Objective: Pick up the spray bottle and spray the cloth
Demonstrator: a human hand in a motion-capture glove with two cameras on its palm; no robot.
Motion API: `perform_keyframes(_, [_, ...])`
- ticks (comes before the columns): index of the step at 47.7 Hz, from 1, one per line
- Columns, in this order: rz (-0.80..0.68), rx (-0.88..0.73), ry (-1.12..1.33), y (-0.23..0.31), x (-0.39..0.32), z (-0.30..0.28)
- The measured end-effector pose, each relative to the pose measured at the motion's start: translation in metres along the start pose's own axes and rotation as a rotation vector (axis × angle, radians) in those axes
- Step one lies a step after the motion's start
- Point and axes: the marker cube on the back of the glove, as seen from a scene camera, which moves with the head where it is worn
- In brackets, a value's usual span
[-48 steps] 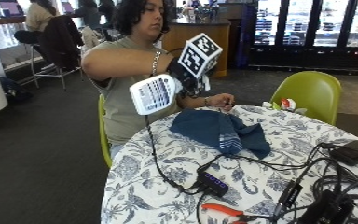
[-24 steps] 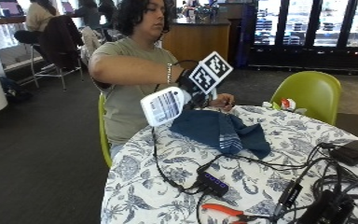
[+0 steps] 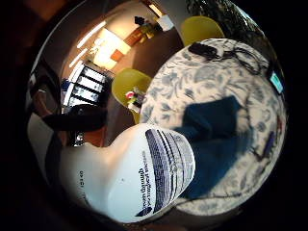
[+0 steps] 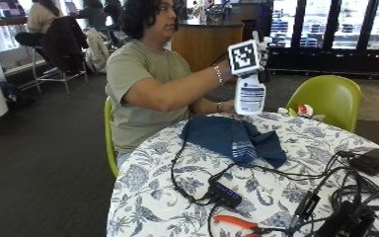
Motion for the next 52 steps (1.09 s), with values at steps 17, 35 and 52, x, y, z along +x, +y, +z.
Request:
perform_keyframes(17, [-0.053, 0.136, -0.067, -0.011, 0.087, 0.102])
perform_keyframes(35, [-0.073, 0.126, 0.010, -0.046, 0.097, 0.127])
perform_keyframes(52, [0.045, -0.270, 0.243, -0.002, 0.134, 0.099])
